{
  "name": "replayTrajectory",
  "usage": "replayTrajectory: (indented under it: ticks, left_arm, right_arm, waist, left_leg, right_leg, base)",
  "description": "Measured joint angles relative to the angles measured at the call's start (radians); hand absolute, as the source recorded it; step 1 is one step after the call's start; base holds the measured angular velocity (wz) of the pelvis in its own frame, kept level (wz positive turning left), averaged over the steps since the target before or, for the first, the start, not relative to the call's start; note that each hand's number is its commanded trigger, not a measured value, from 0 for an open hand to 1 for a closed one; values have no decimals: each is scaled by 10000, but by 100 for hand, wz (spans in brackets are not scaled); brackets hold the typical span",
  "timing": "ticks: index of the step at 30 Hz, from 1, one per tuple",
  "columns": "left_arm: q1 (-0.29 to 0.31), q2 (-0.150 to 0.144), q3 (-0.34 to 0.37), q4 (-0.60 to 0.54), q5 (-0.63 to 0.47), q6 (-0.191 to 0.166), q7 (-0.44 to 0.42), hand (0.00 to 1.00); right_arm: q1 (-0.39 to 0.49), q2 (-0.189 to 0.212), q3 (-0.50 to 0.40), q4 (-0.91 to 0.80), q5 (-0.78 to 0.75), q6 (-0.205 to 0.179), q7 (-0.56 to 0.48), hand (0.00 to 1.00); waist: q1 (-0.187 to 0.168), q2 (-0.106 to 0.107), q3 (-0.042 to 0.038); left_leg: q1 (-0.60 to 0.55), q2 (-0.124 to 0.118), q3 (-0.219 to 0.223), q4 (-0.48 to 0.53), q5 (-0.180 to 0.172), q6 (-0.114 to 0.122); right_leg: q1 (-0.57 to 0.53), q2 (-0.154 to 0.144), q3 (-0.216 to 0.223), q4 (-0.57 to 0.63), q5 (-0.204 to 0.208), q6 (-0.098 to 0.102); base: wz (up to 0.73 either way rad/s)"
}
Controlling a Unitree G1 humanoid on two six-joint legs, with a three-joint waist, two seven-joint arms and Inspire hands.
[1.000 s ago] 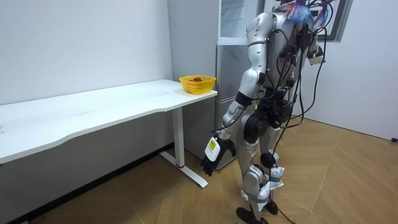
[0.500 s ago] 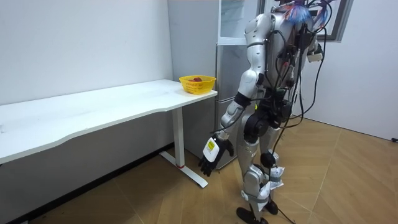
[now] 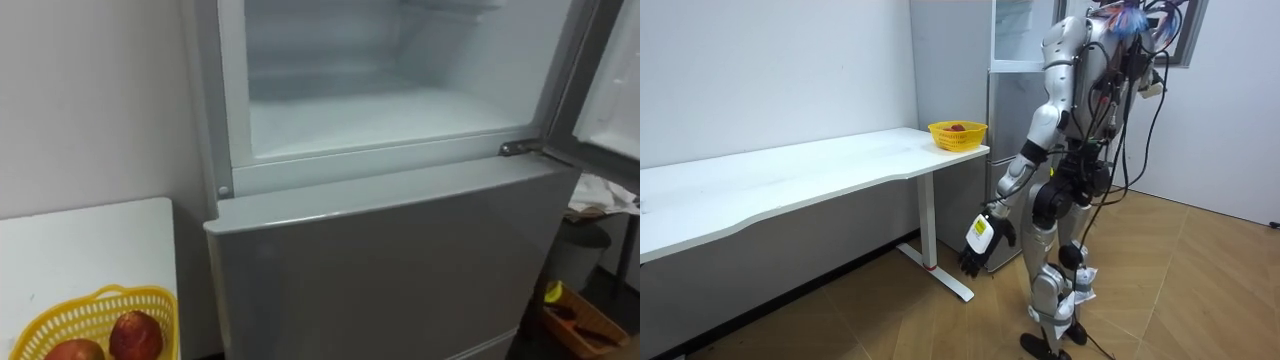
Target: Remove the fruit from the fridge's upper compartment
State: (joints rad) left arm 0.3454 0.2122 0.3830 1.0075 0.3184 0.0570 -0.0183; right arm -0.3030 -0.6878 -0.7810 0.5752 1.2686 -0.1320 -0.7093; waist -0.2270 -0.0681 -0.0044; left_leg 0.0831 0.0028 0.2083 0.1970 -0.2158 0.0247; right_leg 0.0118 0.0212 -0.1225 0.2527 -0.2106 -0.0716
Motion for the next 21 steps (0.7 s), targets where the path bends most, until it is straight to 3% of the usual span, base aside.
replayTrajectory:
  ticks: [6,12,17,21]
  left_arm:
    - [-166,-25,-827,74,-2,-280,-84,0]
    - [-744,30,-2062,569,-2,-438,-130,0]
    - [-1178,30,-2827,644,-14,-595,-147,0]
    - [-1297,17,-3270,658,-117,-595,-139,0]
  right_arm:
    - [2327,1637,863,-3334,-1878,-245,134,0]
    - [3643,2967,2038,-5730,-3884,-522,457,0]
    - [3817,3070,3351,-6393,-5181,-633,1003,0]
    - [3833,3122,4493,-6874,-5317,-628,1279,0]
  waist:
    - [396,-134,74]
    - [440,-75,129]
    - [931,293,84]
    - [1048,364,45]
  left_leg:
    - [117,126,84,21,80,-135]
    - [-39,270,86,384,64,-241]
    - [-112,363,81,416,-23,-337]
    - [-194,372,-10,508,-9,-349]
  right_leg:
    - [-71,153,320,209,-83,-172]
    - [-111,269,407,207,-9,-223]
    - [-266,362,461,255,94,-253]
    - [-268,356,392,237,110,-273]
  base:
    - [-21]
    - [-9]
    - [-4]
    - [8]
